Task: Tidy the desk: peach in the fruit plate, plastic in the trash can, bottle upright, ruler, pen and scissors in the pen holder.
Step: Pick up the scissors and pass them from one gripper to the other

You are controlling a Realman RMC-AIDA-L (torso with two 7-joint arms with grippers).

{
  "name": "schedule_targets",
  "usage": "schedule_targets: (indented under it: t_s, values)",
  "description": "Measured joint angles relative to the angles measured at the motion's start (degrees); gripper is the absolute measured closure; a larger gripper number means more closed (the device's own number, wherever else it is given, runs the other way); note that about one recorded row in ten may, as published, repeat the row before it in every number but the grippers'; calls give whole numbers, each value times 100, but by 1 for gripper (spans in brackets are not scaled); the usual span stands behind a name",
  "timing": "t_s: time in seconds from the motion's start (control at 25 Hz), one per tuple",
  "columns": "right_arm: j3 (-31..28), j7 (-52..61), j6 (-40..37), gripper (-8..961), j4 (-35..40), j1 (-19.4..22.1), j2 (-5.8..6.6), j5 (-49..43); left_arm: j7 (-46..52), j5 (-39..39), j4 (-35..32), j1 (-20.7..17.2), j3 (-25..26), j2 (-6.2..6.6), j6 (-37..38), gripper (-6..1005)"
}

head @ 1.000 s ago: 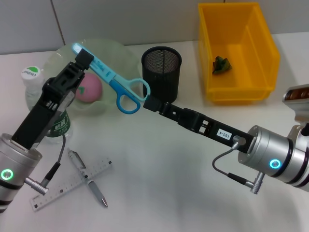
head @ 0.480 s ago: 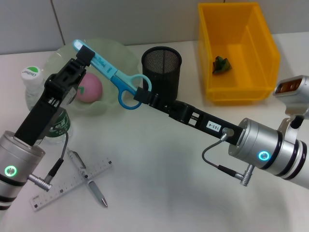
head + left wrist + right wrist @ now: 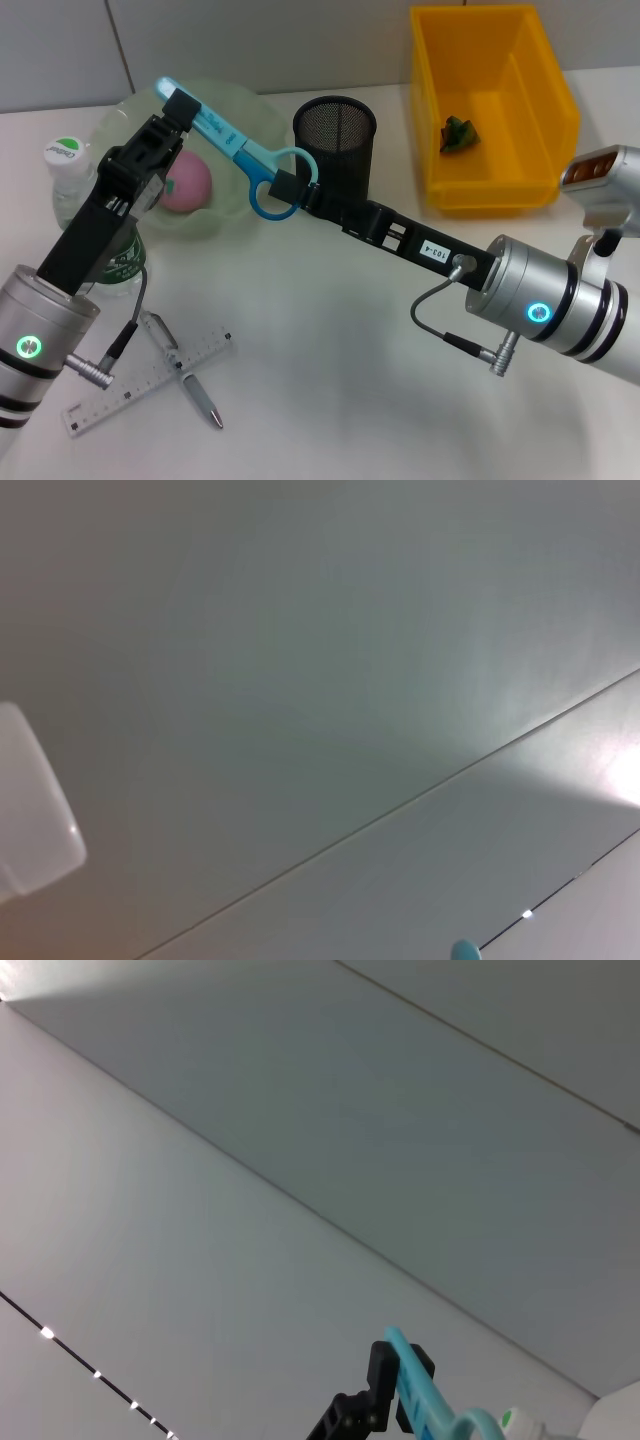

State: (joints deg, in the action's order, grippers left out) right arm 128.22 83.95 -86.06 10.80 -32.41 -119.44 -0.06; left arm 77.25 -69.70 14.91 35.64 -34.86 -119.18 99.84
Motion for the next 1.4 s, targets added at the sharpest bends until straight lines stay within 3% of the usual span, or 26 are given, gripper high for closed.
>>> schedule_targets:
  t_s: [1.12,1.32,1.4]
  values:
    - [-69,286,221,395,92,-47,-19,-2,4,0,65,30,42,0,-81,904]
    - [-69,288,255,544,134,-53,-18,-3,5,-1,65,40,51,0,-80,903]
    - [-76,289,266,550,142,-51,-17,-3,3,-67,65,42,128,0,-79,904]
